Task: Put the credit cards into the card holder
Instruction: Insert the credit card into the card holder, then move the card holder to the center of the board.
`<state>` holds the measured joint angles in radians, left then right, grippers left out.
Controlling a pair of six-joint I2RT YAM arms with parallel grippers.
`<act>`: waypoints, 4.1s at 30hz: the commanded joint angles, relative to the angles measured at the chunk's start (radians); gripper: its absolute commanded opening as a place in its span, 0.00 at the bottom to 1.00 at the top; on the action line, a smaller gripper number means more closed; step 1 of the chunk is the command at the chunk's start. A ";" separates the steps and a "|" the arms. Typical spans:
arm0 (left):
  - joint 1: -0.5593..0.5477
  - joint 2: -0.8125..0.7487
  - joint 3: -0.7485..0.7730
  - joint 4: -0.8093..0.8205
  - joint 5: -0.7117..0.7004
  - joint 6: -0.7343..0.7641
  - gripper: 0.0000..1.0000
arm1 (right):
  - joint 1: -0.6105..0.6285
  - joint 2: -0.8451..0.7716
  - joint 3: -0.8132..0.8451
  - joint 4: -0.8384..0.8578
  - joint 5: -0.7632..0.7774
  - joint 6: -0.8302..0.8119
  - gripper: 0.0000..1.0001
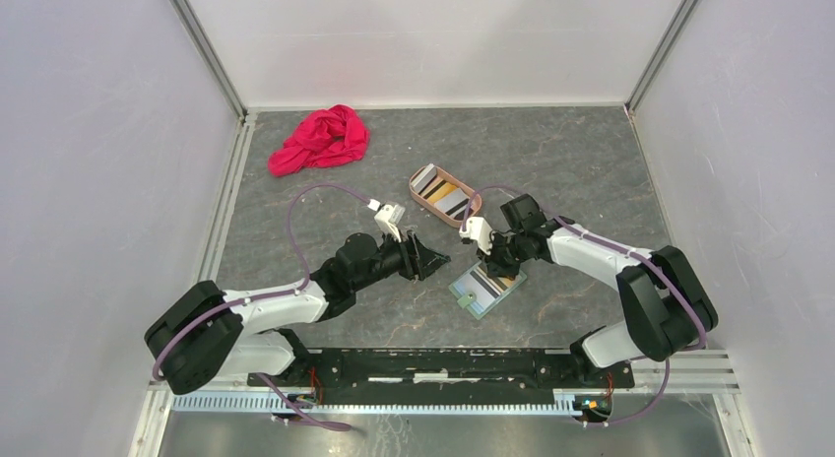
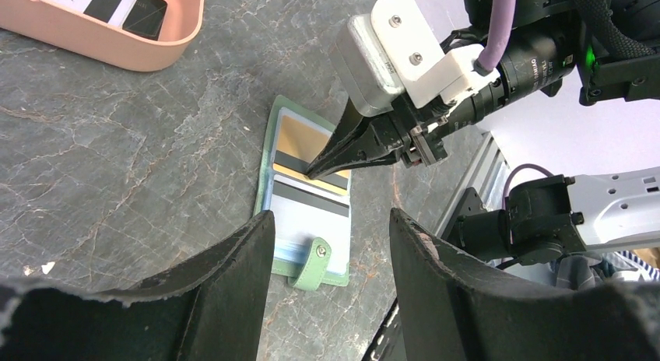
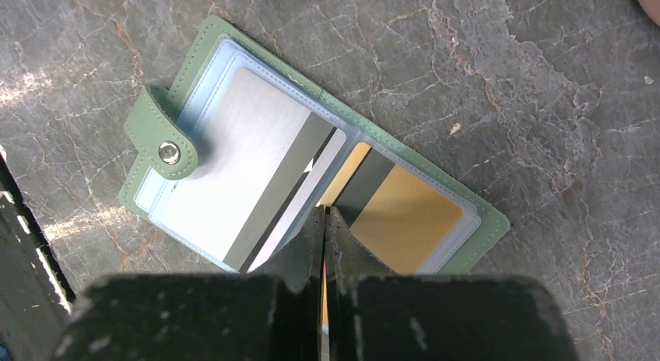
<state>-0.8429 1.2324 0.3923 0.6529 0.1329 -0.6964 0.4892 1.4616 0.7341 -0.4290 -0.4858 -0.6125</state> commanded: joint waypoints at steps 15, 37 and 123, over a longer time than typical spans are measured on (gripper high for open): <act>0.001 0.016 0.023 0.020 0.015 0.046 0.63 | 0.047 0.001 -0.013 -0.061 -0.084 -0.062 0.00; 0.001 0.010 0.009 0.025 0.028 -0.012 0.64 | 0.017 -0.048 0.022 -0.106 -0.243 -0.105 0.09; -0.598 0.537 0.885 -1.375 -0.865 -0.643 0.71 | -0.472 -0.303 -0.002 -0.081 -0.553 -0.077 0.45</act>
<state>-1.4433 1.7271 1.2240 -0.6132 -0.6899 -1.2484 0.0231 1.1603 0.7055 -0.5171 -1.0374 -0.6956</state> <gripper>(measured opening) 0.718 0.450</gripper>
